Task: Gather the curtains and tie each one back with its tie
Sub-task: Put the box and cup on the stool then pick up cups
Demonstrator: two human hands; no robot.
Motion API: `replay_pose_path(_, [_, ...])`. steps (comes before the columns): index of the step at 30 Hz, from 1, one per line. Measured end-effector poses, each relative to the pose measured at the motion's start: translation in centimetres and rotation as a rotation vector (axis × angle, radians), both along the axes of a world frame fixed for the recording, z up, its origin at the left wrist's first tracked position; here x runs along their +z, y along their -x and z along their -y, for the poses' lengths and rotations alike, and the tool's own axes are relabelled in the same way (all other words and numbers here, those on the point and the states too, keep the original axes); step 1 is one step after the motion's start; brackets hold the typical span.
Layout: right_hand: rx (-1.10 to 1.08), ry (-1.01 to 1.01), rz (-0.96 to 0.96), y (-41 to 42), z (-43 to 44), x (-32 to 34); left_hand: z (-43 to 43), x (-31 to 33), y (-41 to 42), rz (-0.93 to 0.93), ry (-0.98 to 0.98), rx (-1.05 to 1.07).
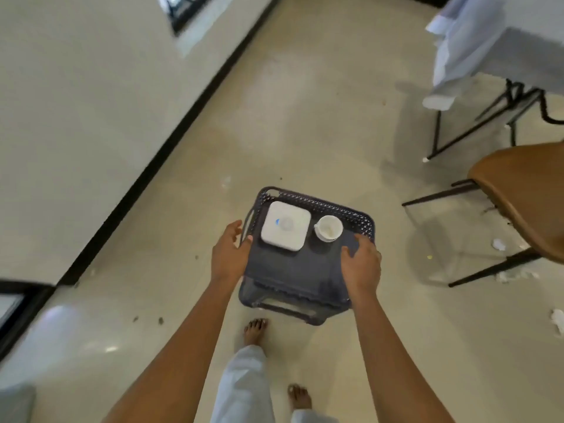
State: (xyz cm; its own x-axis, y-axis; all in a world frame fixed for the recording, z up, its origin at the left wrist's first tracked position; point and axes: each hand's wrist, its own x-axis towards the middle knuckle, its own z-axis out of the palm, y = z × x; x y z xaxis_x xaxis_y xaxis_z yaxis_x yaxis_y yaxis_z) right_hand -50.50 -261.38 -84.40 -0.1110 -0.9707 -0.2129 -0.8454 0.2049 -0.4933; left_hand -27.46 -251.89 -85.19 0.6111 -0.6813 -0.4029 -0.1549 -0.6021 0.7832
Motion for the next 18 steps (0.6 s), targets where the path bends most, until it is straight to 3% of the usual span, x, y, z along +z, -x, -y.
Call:
replay_pose_path(2, [0.237,-0.018,0.098,-2.4,-4.3,2.1,-5.7,2.5,1.4,-0.099,0.081,0.155])
replay_pose_path(6, [0.74,-0.296,0.188,-6.1,-16.7,6.2,-21.8,7.0,5.5,-0.216,0.206,0.551])
replay_pose_path(9, [1.078,-0.416,0.137,-8.4,-27.5,9.2,-35.2,10.2,7.6,-0.234,0.199,0.778])
replay_pose_path(13, [1.538,-0.424,0.058,-12.5,-42.7,11.1,-52.5,13.0,8.2,-0.156,0.229,1.08])
replay_pose_path(18, [1.929,-0.455,-0.041,-18.3,-65.0,11.0,-73.8,13.6,10.4,-0.093,0.207,1.454])
